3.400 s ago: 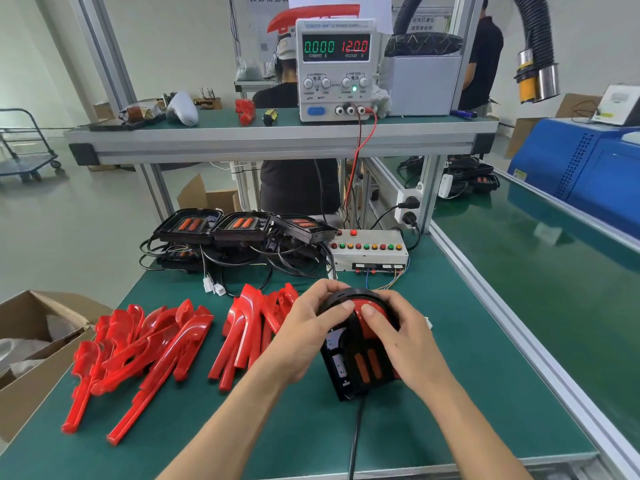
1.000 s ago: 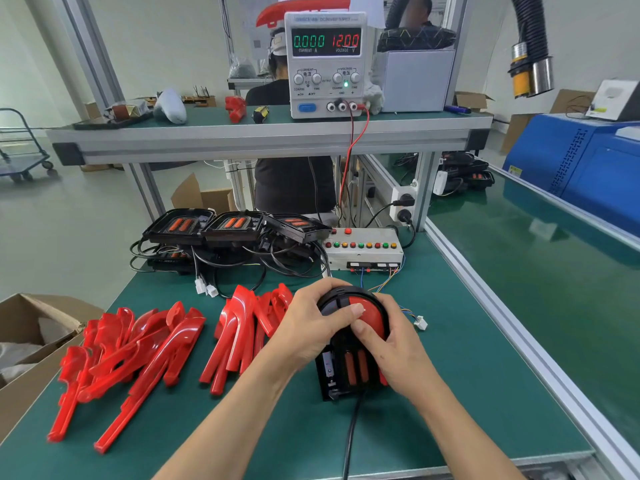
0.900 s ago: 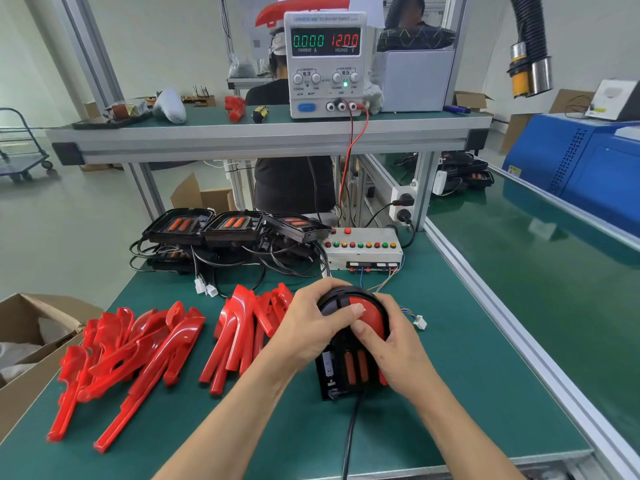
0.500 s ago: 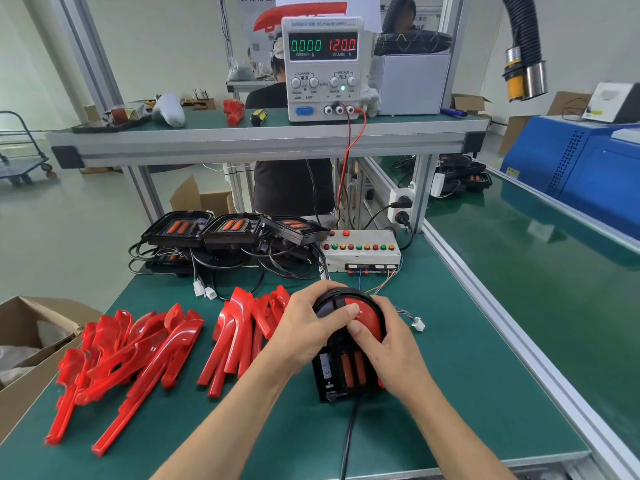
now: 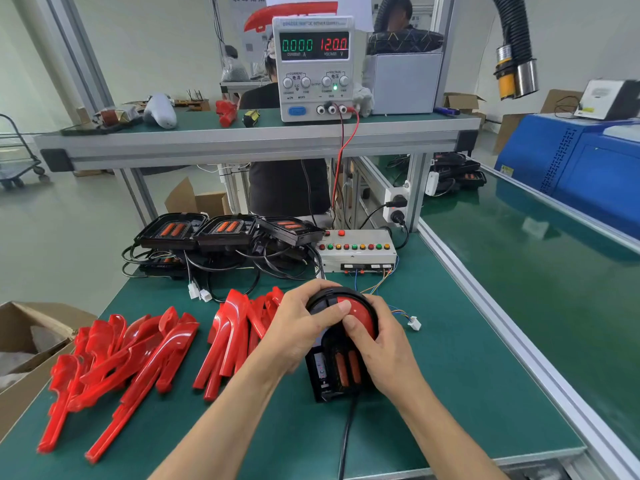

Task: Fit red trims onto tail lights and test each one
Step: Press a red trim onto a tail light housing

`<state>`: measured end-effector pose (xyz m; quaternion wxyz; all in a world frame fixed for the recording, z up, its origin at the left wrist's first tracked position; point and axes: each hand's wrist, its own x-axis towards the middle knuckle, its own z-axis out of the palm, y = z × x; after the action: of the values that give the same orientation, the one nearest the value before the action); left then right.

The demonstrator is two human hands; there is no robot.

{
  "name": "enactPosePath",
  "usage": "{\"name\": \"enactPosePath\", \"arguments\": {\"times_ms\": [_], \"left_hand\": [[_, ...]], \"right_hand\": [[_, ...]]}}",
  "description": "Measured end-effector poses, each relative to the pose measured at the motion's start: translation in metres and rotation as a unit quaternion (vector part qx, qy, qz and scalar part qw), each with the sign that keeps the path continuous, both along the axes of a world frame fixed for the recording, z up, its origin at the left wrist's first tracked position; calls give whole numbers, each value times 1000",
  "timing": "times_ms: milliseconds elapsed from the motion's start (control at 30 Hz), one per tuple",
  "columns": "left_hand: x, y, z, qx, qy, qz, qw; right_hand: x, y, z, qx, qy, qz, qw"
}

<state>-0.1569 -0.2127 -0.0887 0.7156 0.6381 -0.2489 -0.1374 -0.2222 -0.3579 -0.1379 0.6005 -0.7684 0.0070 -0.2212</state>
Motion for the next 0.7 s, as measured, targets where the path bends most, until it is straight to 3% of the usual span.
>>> {"name": "enactPosePath", "arguments": {"times_ms": [333,500,600,700], "left_hand": [[9,-7,-5,41,-6,30,999],[18,-4,-3,20,94,53,994],[21,-2,-5,8,156,55,986],[21,-5,-5,13,155,58,986]], "right_hand": [[6,-4,-1,0,32,-4,999],[-1,-24,-5,48,78,137,986],[-11,-29,-17,34,75,140,987],[-14,-27,-20,45,63,120,990]]}}
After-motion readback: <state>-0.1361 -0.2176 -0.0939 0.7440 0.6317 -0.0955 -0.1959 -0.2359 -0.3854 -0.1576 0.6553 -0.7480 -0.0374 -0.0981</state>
